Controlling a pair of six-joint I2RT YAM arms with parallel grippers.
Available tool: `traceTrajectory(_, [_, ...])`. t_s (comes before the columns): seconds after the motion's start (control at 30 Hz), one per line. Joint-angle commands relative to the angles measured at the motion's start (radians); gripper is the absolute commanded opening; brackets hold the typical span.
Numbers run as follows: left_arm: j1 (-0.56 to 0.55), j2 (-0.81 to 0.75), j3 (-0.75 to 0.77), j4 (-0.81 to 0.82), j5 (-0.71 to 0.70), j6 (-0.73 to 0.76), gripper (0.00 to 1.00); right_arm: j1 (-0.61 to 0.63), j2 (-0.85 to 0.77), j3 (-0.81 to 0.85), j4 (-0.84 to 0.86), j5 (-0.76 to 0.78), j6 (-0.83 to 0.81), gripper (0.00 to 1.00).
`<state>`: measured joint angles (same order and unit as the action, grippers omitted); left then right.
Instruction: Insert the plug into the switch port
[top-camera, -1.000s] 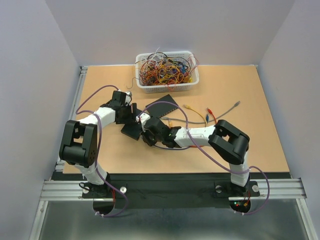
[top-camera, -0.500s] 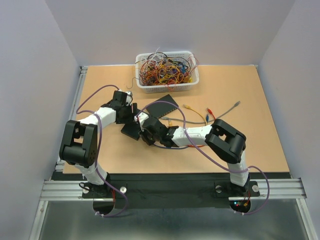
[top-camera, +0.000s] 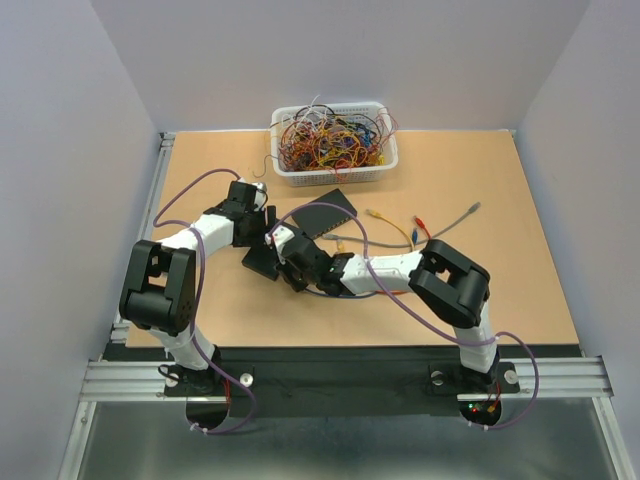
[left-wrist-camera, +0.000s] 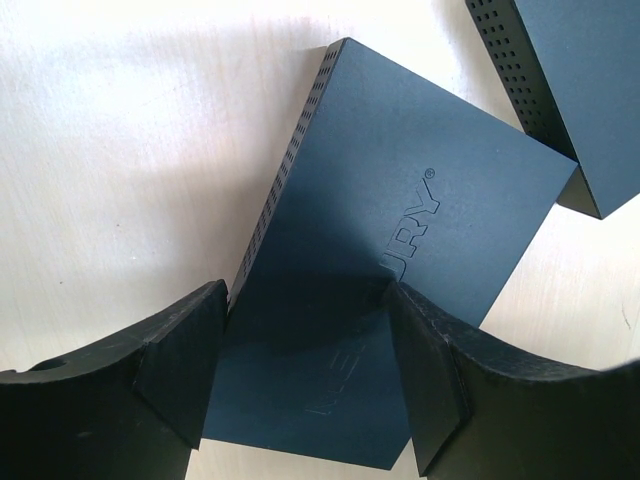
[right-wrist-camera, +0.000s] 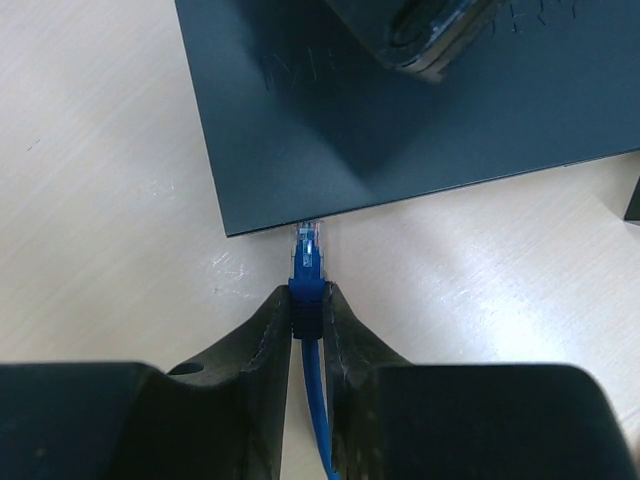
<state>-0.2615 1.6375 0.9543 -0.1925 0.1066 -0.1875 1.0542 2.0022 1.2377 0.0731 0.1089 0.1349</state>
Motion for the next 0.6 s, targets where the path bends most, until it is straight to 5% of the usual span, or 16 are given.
traceTrajectory(0.0, [-0.024,0.036,-0.002,-0.068,0.010,0.010,0.75,0.030,0.007,0.057,0.044,0.014,-0.004,0.00])
traceTrajectory(0.57, [-0.041,0.039,-0.011,-0.067,0.050,0.014,0.75,0.036,0.027,0.078,0.066,0.069,-0.044,0.00])
